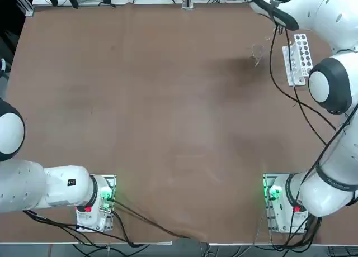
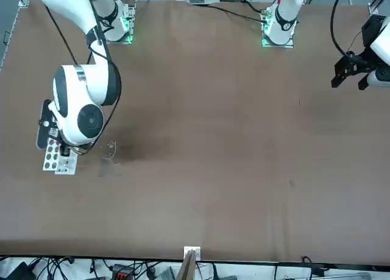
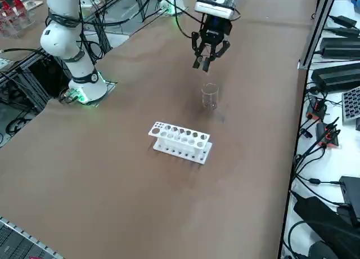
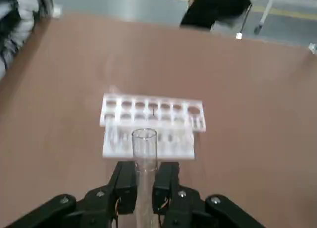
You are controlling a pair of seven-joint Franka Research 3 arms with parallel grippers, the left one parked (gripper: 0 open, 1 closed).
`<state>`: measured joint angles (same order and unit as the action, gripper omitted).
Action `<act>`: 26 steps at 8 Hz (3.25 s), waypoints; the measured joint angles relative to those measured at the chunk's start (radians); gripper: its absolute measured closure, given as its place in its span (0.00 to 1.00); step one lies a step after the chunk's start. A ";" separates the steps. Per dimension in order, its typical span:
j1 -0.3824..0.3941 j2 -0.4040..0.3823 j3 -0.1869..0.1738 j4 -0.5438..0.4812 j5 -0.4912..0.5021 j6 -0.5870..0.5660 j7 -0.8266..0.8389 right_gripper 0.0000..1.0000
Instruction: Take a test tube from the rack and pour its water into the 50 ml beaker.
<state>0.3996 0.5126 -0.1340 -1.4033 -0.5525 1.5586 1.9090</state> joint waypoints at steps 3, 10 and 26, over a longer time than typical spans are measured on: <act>-0.002 0.028 0.003 0.026 0.179 0.106 -0.062 0.79; -0.006 0.097 0.004 0.031 0.439 0.247 -0.168 0.79; -0.067 0.062 0.002 -0.143 0.692 0.375 -0.313 0.79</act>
<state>0.3327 0.5749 -0.1317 -1.5466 0.1396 1.9337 1.5960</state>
